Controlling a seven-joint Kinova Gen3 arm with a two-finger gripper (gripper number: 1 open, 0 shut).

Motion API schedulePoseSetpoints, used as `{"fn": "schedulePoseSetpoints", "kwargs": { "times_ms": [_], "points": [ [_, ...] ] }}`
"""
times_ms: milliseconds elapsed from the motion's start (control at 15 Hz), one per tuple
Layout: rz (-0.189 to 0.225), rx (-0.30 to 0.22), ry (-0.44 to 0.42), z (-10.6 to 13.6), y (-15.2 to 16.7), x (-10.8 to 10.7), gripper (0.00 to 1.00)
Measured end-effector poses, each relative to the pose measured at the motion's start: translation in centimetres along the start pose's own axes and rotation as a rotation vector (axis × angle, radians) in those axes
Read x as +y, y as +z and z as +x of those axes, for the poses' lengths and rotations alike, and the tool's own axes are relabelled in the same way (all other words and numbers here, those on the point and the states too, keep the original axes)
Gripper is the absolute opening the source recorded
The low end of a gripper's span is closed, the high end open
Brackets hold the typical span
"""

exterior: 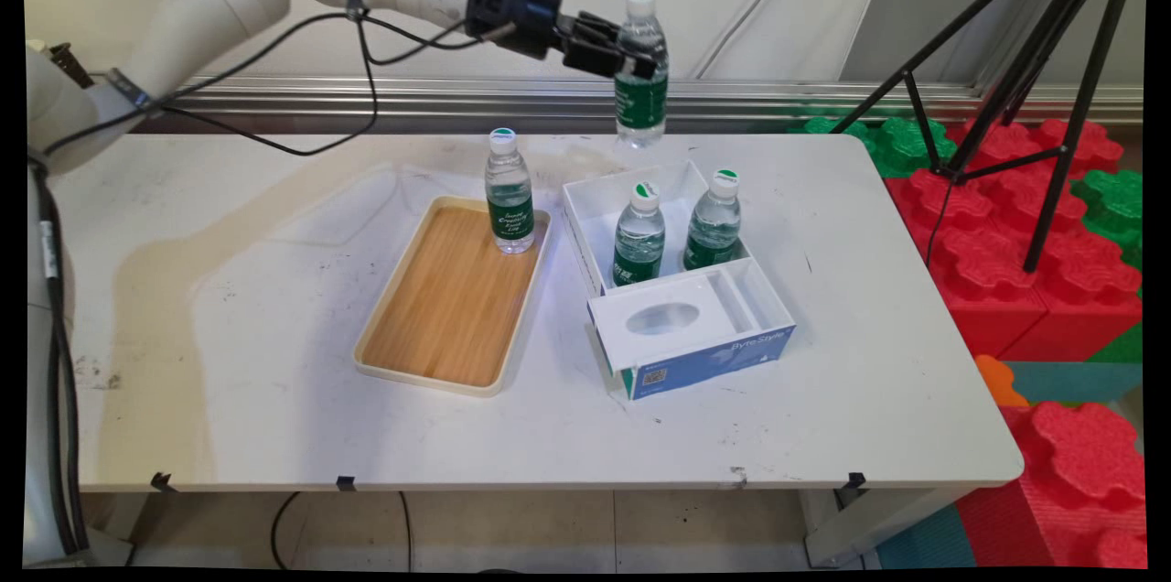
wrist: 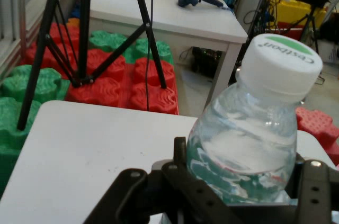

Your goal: Place the picked object on the tray

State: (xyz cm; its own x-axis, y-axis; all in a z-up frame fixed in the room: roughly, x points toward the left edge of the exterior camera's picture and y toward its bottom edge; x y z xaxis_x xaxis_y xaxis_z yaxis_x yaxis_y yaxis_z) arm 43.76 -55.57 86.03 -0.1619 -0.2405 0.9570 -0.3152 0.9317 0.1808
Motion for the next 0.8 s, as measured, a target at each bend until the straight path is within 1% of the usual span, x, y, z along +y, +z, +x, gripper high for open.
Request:
{"fn": "schedulePoseSetpoints", "kwargs": {
  "times_ms": [267,533,800],
  "points": [
    [0.033,0.014,-0.007,1.0,-3.3,0.9,0.0],
    [0.059,0.016,-0.006,1.3,-5.6,1.3,0.0],
    [0.099,0.01,0.005,1.3,-8.6,1.3,0.0]
  ]
}}
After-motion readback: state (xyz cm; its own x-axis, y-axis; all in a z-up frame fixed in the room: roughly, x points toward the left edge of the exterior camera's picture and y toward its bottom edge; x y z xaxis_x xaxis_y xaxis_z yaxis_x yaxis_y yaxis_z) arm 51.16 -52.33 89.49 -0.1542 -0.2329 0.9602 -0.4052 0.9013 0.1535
